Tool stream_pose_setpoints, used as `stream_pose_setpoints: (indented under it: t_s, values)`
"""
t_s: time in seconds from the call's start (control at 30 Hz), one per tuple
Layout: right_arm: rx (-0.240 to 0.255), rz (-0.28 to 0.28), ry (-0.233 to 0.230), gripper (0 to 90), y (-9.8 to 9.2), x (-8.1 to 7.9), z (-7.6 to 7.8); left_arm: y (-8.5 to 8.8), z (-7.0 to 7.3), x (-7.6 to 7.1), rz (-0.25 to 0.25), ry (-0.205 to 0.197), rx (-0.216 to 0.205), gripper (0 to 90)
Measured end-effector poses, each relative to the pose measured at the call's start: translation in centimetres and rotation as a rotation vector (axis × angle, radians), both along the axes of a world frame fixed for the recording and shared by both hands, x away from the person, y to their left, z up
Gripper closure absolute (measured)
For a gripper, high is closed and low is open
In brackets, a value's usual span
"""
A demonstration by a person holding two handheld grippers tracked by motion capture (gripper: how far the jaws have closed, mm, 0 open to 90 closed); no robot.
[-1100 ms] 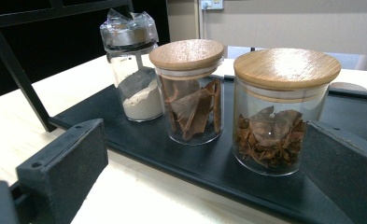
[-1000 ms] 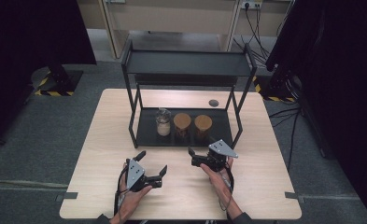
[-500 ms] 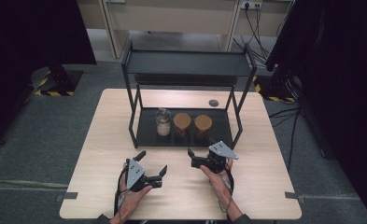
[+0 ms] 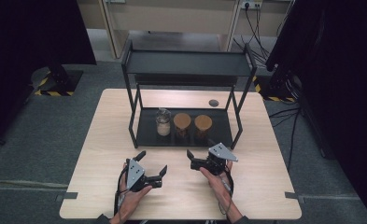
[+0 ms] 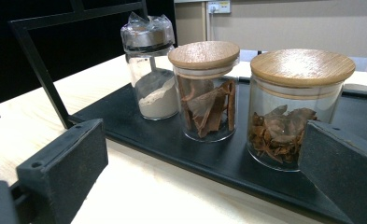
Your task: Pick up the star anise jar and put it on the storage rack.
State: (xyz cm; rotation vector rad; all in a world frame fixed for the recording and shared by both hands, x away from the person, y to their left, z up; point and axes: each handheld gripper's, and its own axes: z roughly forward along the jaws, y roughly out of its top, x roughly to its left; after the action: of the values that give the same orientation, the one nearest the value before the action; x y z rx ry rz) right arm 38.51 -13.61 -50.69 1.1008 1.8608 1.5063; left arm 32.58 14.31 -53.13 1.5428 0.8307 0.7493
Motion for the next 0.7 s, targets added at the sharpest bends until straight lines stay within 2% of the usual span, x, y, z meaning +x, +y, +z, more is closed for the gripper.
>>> stream_pose_setpoints:
  t_s: [0.7]
  values:
    - [0.000,0.012,-0.016,1.7,0.17,-0.80,-0.11,0.01,0.00,0.01,0.000,0.001,-0.001,2.0]
